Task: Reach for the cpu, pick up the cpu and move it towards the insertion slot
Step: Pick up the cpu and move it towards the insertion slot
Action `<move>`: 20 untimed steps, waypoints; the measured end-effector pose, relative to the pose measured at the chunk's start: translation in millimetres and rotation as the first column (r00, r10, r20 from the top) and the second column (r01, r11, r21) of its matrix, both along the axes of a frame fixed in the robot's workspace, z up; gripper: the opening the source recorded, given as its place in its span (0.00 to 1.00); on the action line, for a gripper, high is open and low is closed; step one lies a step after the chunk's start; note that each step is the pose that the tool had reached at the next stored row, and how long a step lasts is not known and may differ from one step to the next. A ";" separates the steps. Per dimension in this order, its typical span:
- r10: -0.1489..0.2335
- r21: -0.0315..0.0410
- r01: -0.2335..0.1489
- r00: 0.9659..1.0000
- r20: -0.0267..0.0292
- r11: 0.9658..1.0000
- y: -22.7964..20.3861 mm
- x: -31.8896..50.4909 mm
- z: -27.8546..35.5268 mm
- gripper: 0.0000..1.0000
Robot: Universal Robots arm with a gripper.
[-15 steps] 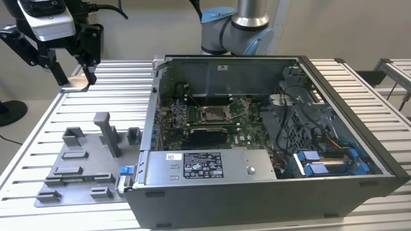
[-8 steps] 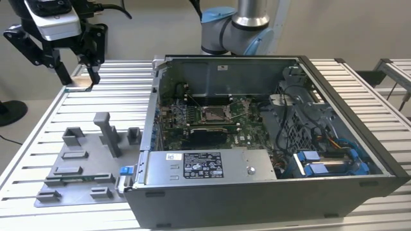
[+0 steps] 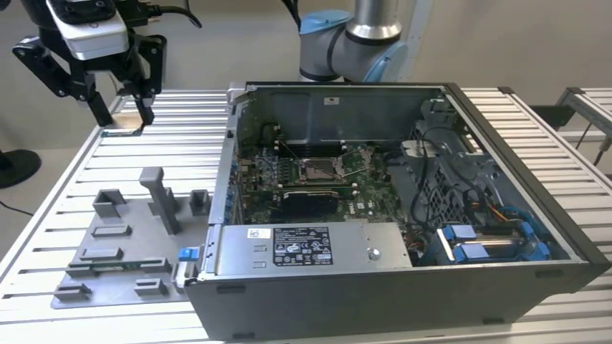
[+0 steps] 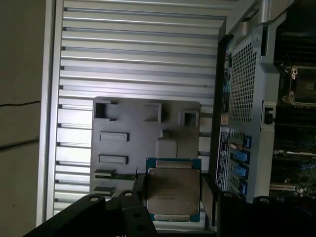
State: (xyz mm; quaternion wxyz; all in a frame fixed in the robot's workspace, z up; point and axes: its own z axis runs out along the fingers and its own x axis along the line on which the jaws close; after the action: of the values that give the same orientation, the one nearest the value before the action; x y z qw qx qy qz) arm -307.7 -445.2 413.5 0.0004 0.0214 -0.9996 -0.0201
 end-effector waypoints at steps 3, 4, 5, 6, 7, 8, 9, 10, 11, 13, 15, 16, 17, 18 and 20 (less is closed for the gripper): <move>0.000 0.000 0.000 1.000 0.000 1.000 0.4 2.2 0.0 0.00; 0.000 0.000 0.000 1.000 0.000 1.000 0.5 2.9 0.0 0.00; 0.000 0.000 0.000 1.000 0.000 1.000 0.6 3.6 0.0 0.00; 0.000 0.000 0.000 1.000 0.000 1.000 0.7 4.3 0.0 0.00; 0.000 0.000 0.000 1.000 0.000 1.000 0.8 5.0 0.0 0.00; 0.000 0.000 0.000 1.000 0.000 1.000 1.0 5.8 0.0 0.00; 0.000 0.000 0.000 1.000 0.000 1.000 1.1 6.6 0.0 0.00; 0.000 0.000 0.000 1.000 0.000 1.000 1.3 7.4 0.0 0.00; 0.000 0.000 0.000 1.000 0.000 1.000 1.4 8.3 0.0 0.00; 0.000 0.000 0.000 1.000 0.000 1.000 1.7 10.0 0.0 0.00; 0.000 0.000 0.000 1.000 0.000 1.000 2.0 11.8 0.0 0.00; 0.000 0.000 0.000 1.000 0.000 1.000 2.2 12.6 0.0 0.00; 0.000 0.000 0.000 1.000 0.000 1.000 2.3 13.4 0.0 0.00; 0.000 0.000 0.000 1.000 0.000 1.000 2.4 14.2 0.0 0.00; 0.000 0.000 0.000 1.000 0.000 1.000 2.7 15.9 0.0 0.00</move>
State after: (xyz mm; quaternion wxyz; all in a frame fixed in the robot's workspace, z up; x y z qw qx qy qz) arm -291.9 -442.5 413.5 0.0004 0.0214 -0.9996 -0.0201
